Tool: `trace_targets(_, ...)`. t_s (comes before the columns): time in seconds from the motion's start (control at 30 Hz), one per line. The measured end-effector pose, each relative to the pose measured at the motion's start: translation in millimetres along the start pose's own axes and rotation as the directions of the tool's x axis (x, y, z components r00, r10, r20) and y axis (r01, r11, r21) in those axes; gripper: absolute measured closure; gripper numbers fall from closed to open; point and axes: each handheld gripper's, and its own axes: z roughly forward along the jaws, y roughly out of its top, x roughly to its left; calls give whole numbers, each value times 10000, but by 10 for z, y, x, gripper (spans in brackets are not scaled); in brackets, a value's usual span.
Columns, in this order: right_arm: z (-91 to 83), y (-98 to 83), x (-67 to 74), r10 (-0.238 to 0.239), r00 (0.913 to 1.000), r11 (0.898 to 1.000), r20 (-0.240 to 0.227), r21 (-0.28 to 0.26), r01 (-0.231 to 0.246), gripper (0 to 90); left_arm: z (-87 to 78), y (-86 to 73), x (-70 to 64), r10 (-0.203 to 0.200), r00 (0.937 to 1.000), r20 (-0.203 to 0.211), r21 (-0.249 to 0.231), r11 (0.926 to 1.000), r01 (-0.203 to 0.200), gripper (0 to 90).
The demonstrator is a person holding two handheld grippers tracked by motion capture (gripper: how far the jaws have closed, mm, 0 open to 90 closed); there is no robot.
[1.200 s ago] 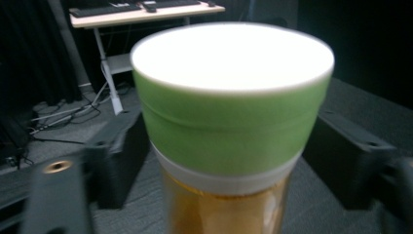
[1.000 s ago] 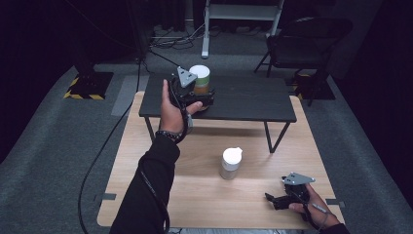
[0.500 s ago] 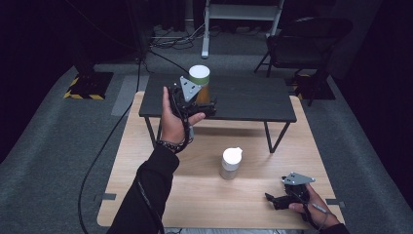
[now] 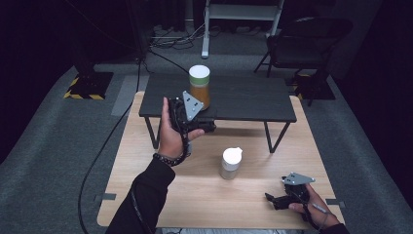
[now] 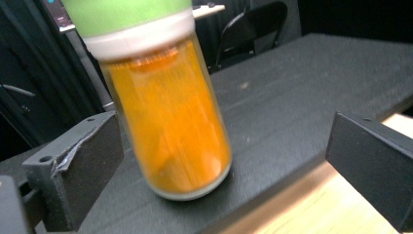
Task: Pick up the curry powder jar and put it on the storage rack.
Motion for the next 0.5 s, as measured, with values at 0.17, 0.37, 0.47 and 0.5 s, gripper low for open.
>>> trace_targets(0.17,0,0,0,1,10000,10000,0,-1,-1,0,-57,-104,19,-17,9996,282,91,10000,14,4)
trace_targets(0.37,0,0,2,8,10000,10000,7,0,-8,0,-138,-230,-8,194,9993,328,192,9996,-200,4)
trace_targets(0.47,0,0,2,8,10000,10000,7,-1,-8,0,-172,-277,-8,283,9989,364,254,9993,-292,4)
trace_targets(0.5,0,0,2,10,10000,10000,6,0,-10,0,-182,-294,-14,310,9990,337,254,9992,-318,5)
